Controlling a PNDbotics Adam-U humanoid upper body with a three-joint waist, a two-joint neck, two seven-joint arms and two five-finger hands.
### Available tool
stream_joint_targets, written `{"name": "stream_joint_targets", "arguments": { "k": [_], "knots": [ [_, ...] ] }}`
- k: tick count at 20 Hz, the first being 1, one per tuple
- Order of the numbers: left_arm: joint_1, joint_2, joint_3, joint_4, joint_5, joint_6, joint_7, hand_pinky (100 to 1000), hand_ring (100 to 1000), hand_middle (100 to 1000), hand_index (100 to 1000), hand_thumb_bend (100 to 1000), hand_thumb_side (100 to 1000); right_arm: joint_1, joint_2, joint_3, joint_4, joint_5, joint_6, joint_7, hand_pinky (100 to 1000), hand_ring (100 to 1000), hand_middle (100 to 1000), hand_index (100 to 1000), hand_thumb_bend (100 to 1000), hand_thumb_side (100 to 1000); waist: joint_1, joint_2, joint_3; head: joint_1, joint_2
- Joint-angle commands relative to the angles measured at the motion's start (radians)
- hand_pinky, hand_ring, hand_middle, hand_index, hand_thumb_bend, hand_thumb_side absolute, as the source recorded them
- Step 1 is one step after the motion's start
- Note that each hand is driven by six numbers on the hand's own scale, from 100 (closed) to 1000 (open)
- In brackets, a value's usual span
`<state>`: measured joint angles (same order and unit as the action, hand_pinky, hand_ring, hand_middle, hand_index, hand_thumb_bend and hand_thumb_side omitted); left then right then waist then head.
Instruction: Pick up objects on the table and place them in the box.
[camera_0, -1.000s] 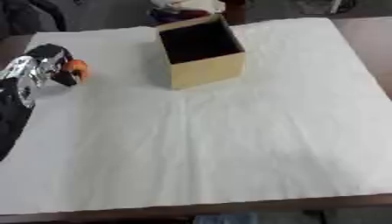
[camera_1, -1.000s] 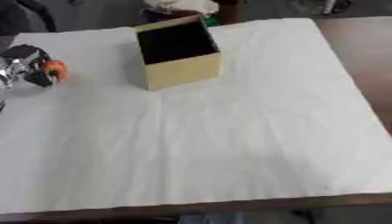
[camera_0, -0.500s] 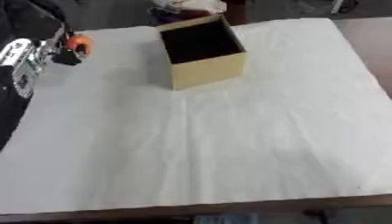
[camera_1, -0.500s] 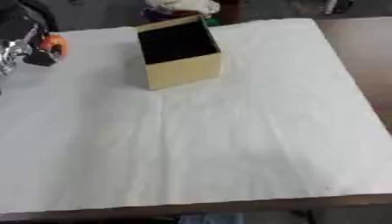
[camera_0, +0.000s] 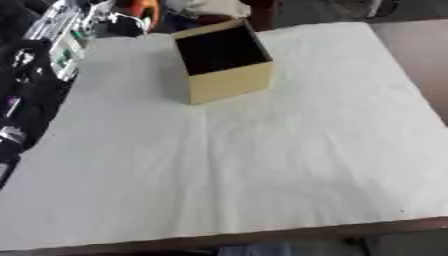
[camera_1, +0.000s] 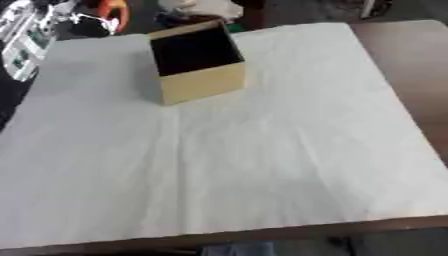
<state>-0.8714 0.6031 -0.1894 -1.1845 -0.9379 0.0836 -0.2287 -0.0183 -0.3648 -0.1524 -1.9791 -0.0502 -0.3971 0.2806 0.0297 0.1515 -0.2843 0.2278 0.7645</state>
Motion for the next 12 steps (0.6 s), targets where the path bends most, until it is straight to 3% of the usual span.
{"name": "stream_joint_targets", "arguments": {
  "k": [1, 9, 12],
  "knots": [
    [-0.033, -0.035, -0.021, 0.006, -0.044, -0.026, -0.013, 667, 547, 450, 540, 100, 307, -0.011, -0.024, 0.001, -0.021, -0.014, -0.002, 0.01, 728, 992, 753, 956, 100, 470, -0.002, -0.017, -0.008, 0.006, -0.004],
    [-0.025, -0.112, -0.057, 0.078, -0.122, -0.063, -0.039, 682, 570, 488, 587, 100, 286, -0.015, -0.02, 0.0, -0.021, -0.018, 0.005, 0.015, 727, 993, 753, 957, 100, 470, 0.005, -0.014, -0.028, 0.009, -0.011],
    [-0.02, -0.117, -0.063, 0.087, -0.126, -0.077, -0.053, 707, 609, 569, 677, 100, 279, -0.017, -0.019, -0.001, -0.021, -0.018, 0.006, 0.015, 726, 993, 753, 957, 100, 470, 0.007, -0.012, -0.028, 0.006, -0.014]
  ]
}}
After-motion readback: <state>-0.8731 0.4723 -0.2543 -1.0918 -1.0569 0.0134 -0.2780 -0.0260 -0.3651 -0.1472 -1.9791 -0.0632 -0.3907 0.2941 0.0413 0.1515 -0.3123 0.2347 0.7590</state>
